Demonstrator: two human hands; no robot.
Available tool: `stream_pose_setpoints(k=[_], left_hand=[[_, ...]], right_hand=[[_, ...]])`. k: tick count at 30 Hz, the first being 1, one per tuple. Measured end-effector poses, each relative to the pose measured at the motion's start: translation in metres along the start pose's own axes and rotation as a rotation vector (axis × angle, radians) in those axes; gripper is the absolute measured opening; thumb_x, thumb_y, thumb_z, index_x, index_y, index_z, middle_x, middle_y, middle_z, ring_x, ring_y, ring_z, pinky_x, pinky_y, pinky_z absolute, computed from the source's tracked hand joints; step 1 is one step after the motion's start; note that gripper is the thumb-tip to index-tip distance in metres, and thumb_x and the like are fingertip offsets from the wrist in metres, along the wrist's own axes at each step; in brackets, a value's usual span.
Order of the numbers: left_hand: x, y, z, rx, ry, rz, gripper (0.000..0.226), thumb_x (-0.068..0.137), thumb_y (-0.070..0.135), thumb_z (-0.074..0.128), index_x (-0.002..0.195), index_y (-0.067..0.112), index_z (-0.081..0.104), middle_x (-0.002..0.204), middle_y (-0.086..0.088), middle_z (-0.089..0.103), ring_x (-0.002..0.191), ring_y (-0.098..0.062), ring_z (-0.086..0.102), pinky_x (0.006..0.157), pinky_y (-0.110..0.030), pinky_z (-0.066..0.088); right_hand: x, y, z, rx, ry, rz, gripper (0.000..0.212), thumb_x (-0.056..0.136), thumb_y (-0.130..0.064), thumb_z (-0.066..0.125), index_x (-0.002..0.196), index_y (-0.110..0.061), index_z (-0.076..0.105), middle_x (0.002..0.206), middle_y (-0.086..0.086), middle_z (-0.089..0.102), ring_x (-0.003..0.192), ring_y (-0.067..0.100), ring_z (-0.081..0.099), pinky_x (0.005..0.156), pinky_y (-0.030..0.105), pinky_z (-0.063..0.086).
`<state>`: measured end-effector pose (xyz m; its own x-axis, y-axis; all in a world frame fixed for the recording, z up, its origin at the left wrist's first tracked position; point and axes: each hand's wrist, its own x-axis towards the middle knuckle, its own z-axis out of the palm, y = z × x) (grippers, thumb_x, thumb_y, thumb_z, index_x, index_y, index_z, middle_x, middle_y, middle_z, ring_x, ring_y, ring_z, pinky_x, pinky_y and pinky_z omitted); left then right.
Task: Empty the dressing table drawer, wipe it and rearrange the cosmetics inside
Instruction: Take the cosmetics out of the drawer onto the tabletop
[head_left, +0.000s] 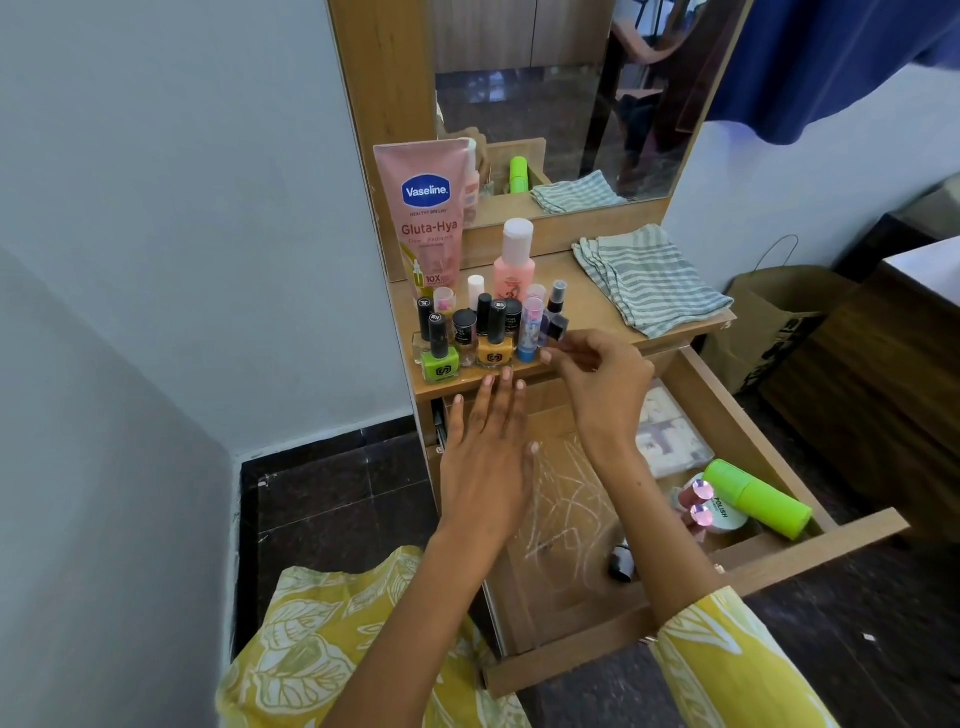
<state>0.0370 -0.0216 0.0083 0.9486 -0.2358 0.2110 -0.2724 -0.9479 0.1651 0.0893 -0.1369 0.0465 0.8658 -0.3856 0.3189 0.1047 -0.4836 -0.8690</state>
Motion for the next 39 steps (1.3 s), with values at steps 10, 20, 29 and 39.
stream_pose_setpoints(k=[10,20,29,39], left_hand=[[0.001,-0.002,-0.006,0.042,-0.008,0.008,0.059,0.097,0.035,0.038,0.147,0.012,0.016,0.155,-0.005,0.011,0.140,-0.017,-0.003,0.108,-0.045,-0.014],[0.001,-0.002,-0.010,0.049,-0.111,0.008,0.058,0.102,0.036,0.020,0.148,0.018,-0.010,0.155,-0.002,-0.019,0.141,-0.016,-0.020,0.111,-0.041,-0.017],[0.002,-0.001,-0.013,0.055,-0.138,-0.003,0.056,0.102,0.036,0.018,0.149,0.020,-0.007,0.156,-0.002,-0.017,0.142,-0.017,-0.019,0.112,-0.042,-0.014],[0.002,-0.003,-0.016,0.063,-0.140,0.006,0.055,0.103,0.036,0.019,0.149,0.021,-0.006,0.156,-0.001,-0.017,0.142,-0.016,-0.017,0.112,-0.042,-0.014]], right_hand=[[0.004,0.004,0.006,-0.002,-0.051,-0.009,0.028,0.070,-0.007,0.081,0.096,-0.007,0.072,0.082,-0.003,0.069,0.074,0.003,0.066,0.075,0.016,0.055],[-0.024,0.012,-0.055,-0.727,-0.822,-0.141,0.026,0.083,-0.014,0.068,0.109,-0.018,0.067,0.101,-0.002,0.069,0.088,0.014,0.064,0.085,0.031,0.053],[-0.071,0.021,-0.047,-1.418,-1.211,-0.237,0.033,0.093,-0.007,0.050,0.126,-0.011,0.055,0.128,0.009,0.056,0.117,0.027,0.055,0.090,0.033,0.046],[-0.058,0.024,-0.052,-0.799,-0.913,-0.178,0.049,0.073,-0.030,0.076,0.118,-0.022,0.057,0.119,0.000,0.051,0.109,0.019,0.052,0.089,0.032,0.050]])
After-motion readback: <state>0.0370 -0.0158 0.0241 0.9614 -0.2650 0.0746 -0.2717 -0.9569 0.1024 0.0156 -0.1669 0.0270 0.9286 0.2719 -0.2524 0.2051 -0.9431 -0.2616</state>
